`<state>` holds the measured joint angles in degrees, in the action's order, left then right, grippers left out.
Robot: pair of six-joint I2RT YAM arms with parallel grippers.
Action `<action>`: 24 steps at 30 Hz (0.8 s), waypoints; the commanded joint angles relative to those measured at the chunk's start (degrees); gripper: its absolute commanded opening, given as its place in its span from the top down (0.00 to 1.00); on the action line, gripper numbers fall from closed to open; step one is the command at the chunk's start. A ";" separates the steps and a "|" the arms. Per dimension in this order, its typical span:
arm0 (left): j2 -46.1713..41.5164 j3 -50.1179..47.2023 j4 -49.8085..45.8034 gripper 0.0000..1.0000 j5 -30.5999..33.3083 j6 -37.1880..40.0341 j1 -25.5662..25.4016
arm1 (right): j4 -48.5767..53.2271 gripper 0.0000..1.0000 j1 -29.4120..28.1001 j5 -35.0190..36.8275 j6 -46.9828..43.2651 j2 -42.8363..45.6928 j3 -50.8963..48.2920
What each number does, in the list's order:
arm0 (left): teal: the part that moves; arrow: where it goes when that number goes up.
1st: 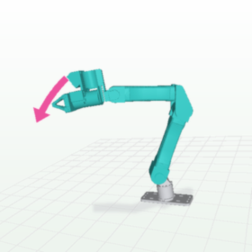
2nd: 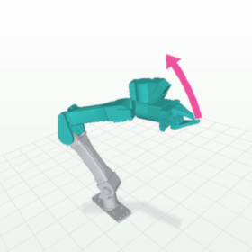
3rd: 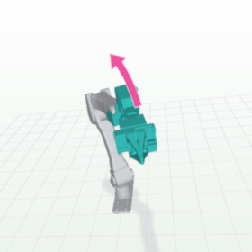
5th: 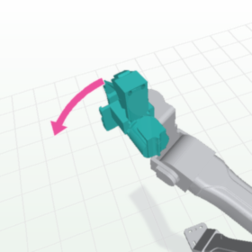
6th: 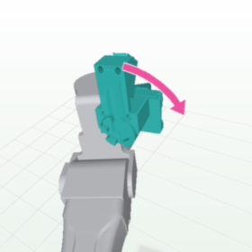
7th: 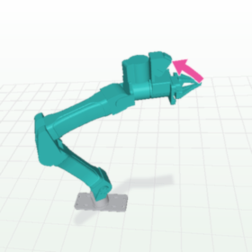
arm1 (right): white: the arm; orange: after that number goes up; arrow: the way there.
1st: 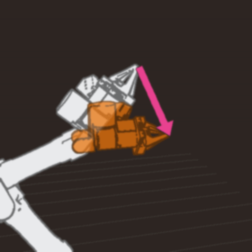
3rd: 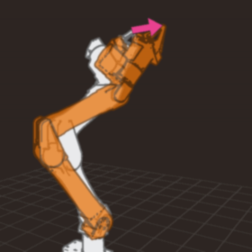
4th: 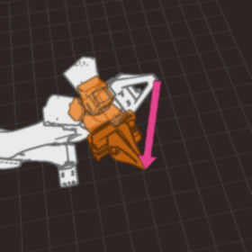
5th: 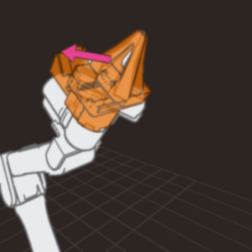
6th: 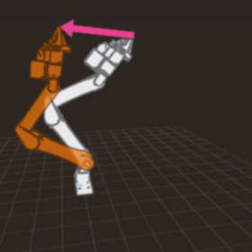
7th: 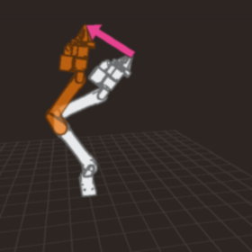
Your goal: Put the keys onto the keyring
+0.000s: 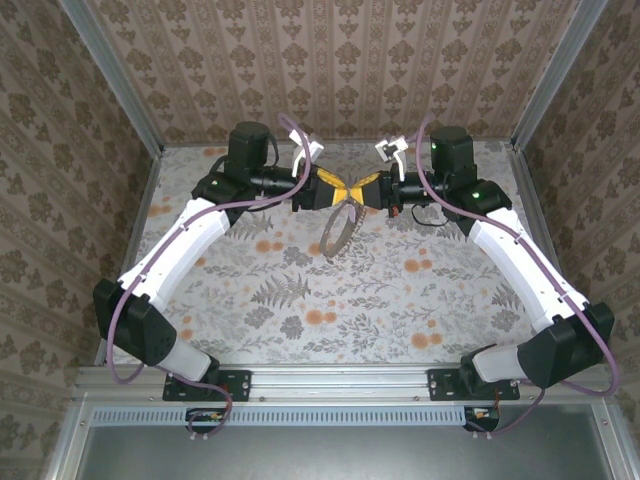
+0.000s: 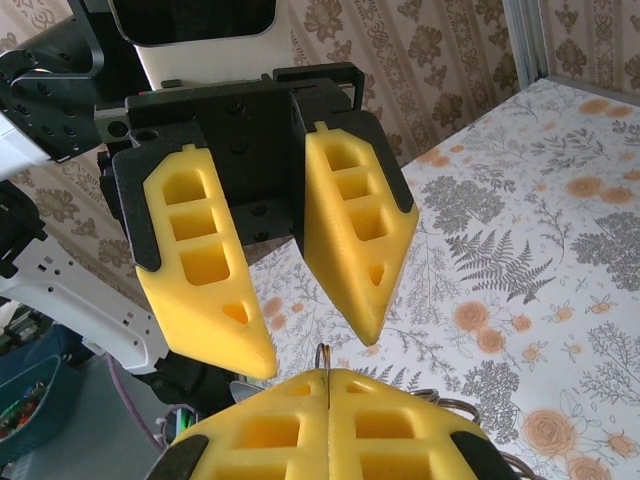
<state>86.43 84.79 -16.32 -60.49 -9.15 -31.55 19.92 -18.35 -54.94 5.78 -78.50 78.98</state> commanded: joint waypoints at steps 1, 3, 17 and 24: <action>0.84 1.95 0.16 0.68 -1.65 1.48 -0.61 | -2.12 1.00 0.27 -2.19 0.28 0.10 0.40; 1.07 1.98 0.35 0.68 -1.76 1.50 -0.79 | -2.40 1.00 0.33 -2.18 0.46 0.01 0.38; 1.17 1.26 3.88 0.80 -1.76 -0.24 -1.41 | -3.38 1.00 0.30 -2.37 1.16 0.01 -0.32; 1.03 0.96 4.98 0.91 -2.01 -0.74 -1.67 | -3.60 1.00 0.28 -2.37 1.24 -0.16 -0.55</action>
<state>87.48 84.84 -13.47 -60.99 -9.52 -32.64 19.29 -18.20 -54.96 6.37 -78.50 78.91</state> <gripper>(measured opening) 0.099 0.065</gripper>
